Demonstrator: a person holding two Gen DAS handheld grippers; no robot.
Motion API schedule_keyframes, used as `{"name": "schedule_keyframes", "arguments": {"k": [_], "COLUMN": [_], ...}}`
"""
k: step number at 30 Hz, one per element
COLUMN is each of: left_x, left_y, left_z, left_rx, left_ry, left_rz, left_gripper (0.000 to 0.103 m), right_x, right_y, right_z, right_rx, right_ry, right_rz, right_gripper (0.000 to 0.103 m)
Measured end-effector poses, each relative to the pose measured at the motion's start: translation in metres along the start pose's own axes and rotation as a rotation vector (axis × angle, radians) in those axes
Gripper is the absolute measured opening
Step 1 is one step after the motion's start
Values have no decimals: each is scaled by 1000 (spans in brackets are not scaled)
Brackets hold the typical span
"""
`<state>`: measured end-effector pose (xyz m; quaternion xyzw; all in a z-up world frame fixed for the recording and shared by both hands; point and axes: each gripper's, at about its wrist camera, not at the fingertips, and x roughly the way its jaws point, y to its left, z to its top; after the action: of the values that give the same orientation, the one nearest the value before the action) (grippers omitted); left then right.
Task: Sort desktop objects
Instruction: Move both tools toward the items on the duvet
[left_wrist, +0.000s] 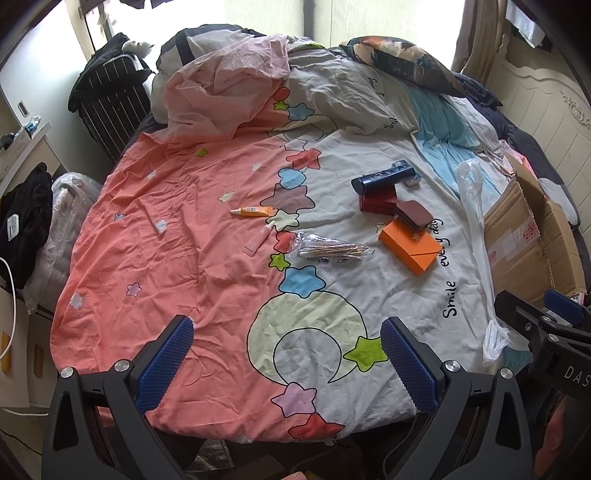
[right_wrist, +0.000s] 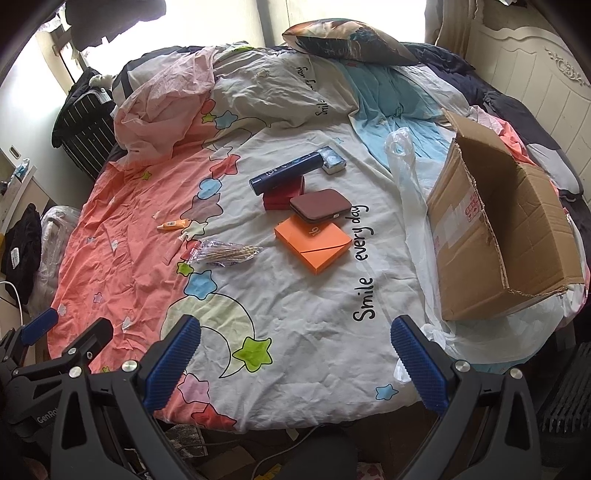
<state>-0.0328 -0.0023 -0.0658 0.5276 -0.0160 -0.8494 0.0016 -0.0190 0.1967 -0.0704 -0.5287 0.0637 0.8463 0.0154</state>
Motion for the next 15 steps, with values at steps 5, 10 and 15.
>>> {"name": "schedule_keyframes", "arguments": {"k": [5, 10, 15], "left_x": [15, 31, 48], "left_y": [2, 5, 10], "left_z": [-1, -1, 3], "left_rx": [7, 20, 23], "left_ry": [27, 41, 54], "left_rz": [-8, 18, 34], "left_gripper": [103, 103, 103], "right_x": [10, 23, 39], "right_y": [1, 6, 11], "right_z": [4, 9, 12], "right_rx": [-13, -33, -55], "right_ry": [5, 16, 33], "right_rz": [-2, 9, 12], "right_gripper": [103, 103, 103]}}
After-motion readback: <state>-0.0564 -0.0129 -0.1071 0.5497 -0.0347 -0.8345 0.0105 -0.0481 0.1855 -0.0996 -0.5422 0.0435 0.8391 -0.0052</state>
